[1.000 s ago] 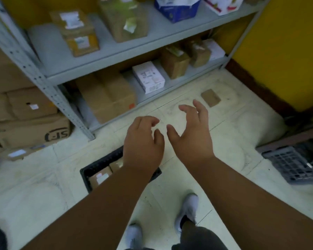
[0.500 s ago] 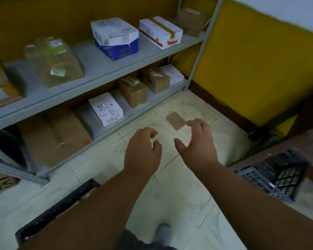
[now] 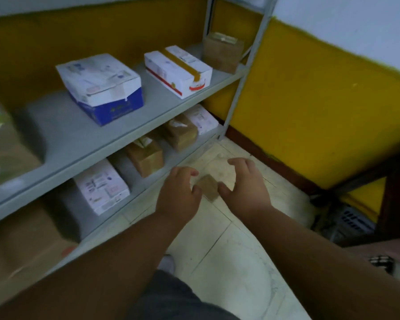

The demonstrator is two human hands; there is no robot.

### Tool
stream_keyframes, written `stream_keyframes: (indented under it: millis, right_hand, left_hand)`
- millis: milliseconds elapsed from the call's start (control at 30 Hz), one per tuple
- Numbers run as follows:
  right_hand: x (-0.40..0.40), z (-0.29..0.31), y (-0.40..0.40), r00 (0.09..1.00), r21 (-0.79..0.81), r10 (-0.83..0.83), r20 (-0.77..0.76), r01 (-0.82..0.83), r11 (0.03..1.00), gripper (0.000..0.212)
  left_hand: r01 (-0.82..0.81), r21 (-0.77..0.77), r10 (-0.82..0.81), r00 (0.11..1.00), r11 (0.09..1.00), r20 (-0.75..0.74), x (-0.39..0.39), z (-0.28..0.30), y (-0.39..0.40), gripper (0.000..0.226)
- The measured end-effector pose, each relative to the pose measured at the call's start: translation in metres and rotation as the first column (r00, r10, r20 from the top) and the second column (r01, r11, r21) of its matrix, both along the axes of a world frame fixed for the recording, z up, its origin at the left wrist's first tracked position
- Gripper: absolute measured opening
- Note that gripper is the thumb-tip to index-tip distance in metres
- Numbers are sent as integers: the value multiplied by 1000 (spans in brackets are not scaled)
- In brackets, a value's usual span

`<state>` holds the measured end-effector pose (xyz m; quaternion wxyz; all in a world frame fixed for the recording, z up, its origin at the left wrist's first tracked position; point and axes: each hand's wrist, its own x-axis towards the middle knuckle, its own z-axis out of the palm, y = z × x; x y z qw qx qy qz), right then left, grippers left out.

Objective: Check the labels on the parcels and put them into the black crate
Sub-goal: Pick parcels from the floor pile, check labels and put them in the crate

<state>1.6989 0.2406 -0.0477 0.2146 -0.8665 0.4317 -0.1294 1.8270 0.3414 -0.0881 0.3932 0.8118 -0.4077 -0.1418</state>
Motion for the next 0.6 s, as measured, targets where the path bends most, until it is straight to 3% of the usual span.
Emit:
stream_keyframes:
  millis: [267,600]
  right_hand:
    - [33,-7,-128,990,63,-142,8,141,988,57]
    - [88,-114,-331,998,226,-66,-11,67,972,60]
  left_hand:
    - [101,54,-98,993,993,-62,34,-7,-165,31]
    - [-169,158,199,959,973,-204,54,-91,-328,28]
